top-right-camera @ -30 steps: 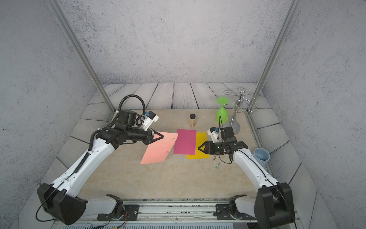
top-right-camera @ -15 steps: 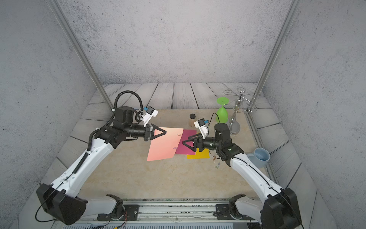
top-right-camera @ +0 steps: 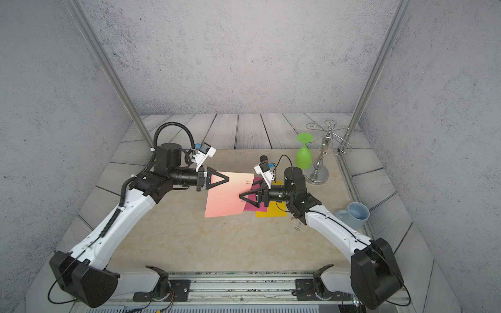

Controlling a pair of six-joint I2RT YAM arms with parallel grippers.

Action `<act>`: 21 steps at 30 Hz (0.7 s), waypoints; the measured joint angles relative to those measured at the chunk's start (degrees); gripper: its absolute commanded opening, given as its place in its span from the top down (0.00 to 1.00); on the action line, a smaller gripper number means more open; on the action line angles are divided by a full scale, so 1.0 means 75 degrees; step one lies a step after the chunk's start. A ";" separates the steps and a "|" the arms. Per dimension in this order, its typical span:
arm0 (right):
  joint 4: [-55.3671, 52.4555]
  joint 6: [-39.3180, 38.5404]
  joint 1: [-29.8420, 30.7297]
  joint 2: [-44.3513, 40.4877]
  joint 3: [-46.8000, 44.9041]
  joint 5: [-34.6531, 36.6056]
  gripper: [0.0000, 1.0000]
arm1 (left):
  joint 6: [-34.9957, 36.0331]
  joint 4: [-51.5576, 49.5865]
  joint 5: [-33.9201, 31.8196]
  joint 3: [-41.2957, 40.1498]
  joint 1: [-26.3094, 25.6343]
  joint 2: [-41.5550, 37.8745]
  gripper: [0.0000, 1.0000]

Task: Unclip the paperclips from the documents
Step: Adjust the document.

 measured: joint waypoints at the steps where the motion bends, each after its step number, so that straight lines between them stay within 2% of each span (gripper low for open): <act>1: 0.0149 0.0087 0.0003 0.0000 0.0003 -0.0032 0.40 | -0.0003 0.0000 0.0035 -0.0003 0.0000 0.0000 1.00; 10: 0.0562 0.0417 0.0003 -0.0003 0.0087 -0.0172 0.72 | 0.0009 -0.0006 0.0047 -0.0020 0.0000 -0.0187 1.00; 17: 0.0621 0.0522 0.0003 -0.0003 0.0096 -0.0245 0.90 | 0.0058 -0.0015 0.0041 -0.0023 0.0000 -0.0216 1.00; 21: 0.0606 0.0542 0.0003 -0.0003 0.0117 -0.0283 0.94 | 0.0082 -0.0035 0.0023 -0.0023 0.0000 -0.0216 1.00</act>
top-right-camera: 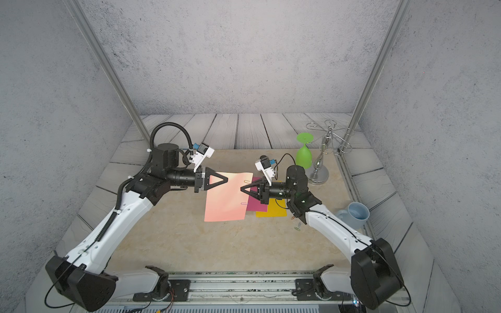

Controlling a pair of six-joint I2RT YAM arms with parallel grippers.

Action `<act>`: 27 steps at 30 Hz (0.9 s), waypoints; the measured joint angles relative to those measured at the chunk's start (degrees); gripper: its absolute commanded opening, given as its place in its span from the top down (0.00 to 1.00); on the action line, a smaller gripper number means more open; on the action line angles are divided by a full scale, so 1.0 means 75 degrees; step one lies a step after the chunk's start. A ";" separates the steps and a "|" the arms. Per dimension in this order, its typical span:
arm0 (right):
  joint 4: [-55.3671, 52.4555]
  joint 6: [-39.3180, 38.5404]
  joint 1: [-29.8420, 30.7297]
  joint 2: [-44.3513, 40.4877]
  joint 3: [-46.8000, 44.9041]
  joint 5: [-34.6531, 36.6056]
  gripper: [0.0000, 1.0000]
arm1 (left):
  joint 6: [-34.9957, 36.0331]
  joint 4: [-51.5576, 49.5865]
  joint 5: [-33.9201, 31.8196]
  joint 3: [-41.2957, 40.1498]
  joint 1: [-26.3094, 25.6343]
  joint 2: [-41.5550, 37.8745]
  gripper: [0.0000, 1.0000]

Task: Unclip the paperclips from the documents
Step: Adjust the document.

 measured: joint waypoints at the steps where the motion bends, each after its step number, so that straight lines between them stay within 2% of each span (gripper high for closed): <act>1: -0.0003 0.0000 0.0000 0.0000 0.0009 -0.0009 0.95 | 0.0000 -0.0003 -0.0012 0.0000 0.0000 0.0000 1.00; 5: -0.0128 -0.0017 0.0000 -0.0003 0.0087 -0.0064 0.97 | 0.0029 -0.0032 -0.0073 0.0000 0.0000 0.0000 0.82; 9: -0.0227 -0.0064 0.0000 -0.0029 0.0137 -0.0082 0.97 | 0.0055 -0.0087 -0.0143 -0.0009 0.0000 -0.0003 0.76; 20: -0.0632 -0.0213 0.0000 -0.0189 0.0259 -0.0096 0.97 | 0.0064 -0.0137 -0.0152 -0.0187 0.0000 -0.0032 0.77; 27: -0.0688 -0.0236 0.0000 -0.0210 0.0379 -0.0099 0.97 | -0.0015 -0.0076 -0.0096 -0.0423 0.0000 -0.0102 0.85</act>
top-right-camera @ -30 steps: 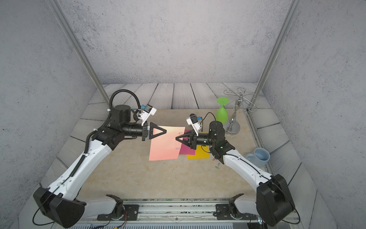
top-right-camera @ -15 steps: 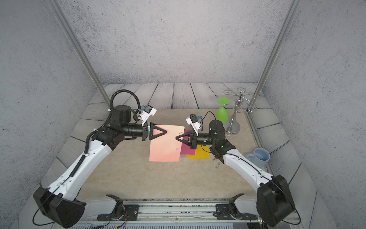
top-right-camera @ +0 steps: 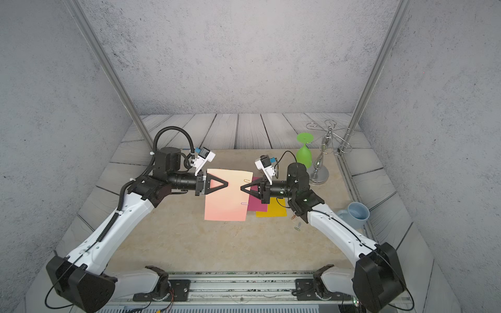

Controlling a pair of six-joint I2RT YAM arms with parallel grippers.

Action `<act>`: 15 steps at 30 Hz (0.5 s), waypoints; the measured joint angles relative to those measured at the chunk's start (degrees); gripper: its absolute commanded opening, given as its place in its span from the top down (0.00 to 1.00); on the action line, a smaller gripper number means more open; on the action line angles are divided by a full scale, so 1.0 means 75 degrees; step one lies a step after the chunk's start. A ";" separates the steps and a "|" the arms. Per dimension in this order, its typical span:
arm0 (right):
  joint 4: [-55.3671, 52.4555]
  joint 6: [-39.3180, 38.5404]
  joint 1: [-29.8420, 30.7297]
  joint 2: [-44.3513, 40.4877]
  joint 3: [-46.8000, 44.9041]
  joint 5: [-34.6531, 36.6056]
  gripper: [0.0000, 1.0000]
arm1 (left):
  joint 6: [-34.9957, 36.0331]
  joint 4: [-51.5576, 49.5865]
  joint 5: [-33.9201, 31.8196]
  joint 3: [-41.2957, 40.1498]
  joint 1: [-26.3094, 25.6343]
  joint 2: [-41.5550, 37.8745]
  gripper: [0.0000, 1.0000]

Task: Unclip the paperclips from the documents
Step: Adjust the document.

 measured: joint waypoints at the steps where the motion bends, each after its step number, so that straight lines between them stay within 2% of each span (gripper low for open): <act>1: 0.0000 0.0000 0.0000 0.0000 0.0012 0.0000 0.97 | -0.0015 0.0000 0.0009 -0.0003 0.0000 -0.0009 0.86; 10: -0.0233 -0.0041 0.0000 0.0000 0.0090 0.0000 0.90 | -0.0090 0.0073 0.0085 -0.0003 0.0000 -0.0029 0.98; 15: -0.0411 -0.0143 0.0000 0.0000 0.0117 -0.0003 0.70 | -0.0070 0.0070 0.0079 -0.0003 0.0000 -0.0029 1.00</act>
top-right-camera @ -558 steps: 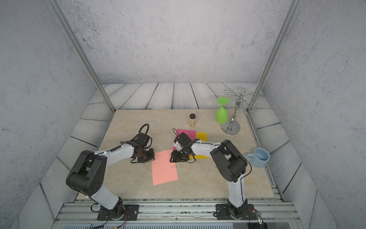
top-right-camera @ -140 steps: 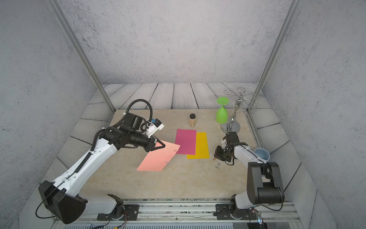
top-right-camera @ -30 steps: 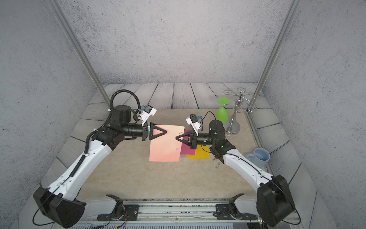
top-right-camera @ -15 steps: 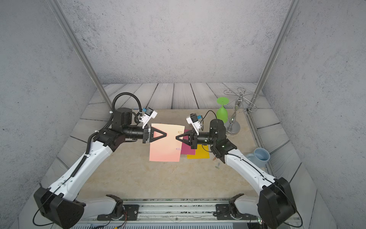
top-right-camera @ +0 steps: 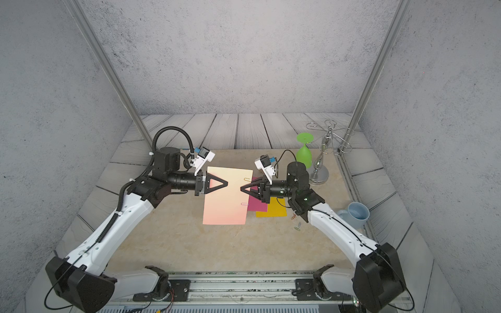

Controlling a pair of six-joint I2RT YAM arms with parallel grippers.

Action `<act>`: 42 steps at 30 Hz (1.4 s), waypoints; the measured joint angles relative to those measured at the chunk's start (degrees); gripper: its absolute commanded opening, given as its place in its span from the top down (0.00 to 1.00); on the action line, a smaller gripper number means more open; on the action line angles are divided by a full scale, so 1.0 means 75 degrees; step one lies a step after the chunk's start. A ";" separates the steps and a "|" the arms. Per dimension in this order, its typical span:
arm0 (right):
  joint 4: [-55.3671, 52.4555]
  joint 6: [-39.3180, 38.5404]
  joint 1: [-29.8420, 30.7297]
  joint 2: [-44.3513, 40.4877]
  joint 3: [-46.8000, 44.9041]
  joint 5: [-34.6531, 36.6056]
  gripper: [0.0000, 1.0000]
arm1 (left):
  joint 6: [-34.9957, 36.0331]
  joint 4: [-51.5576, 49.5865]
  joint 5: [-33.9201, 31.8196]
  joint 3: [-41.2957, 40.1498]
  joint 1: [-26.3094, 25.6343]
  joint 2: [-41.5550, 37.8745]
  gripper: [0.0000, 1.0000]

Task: Unclip the paperclips from the documents
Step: Adjust the document, then remove the paper clip from the document.

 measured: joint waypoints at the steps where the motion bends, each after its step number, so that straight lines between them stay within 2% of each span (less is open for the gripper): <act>1: -0.0055 -0.0023 0.0000 0.0000 0.0012 -0.0003 0.65 | 0.0009 -0.0006 -0.0006 0.0000 0.0000 0.0000 1.00; 4: -0.0224 -0.0143 0.0000 0.0000 0.0055 0.0009 0.54 | 0.0085 -0.0052 -0.0041 0.0000 0.0000 0.0000 1.00; 11: -0.0271 -0.0175 0.0000 0.0000 0.0271 0.0000 0.54 | 0.0315 -0.0300 -0.0114 0.0000 0.0000 0.0000 1.00; 23: -0.0219 -0.0055 -0.0096 -0.0006 0.0350 -0.0038 0.74 | 0.0583 -0.0542 -0.0271 0.0000 0.0006 -0.0012 1.00; 34: -0.0219 0.0006 -0.0227 -0.0020 0.0350 -0.0061 0.81 | 0.0685 -0.0664 -0.0367 -0.0047 0.0050 -0.0052 1.00; 42: -0.0221 0.0087 -0.0259 -0.0020 0.0350 -0.0105 0.89 | 0.0723 -0.0685 -0.0379 -0.0050 0.0061 -0.0096 1.00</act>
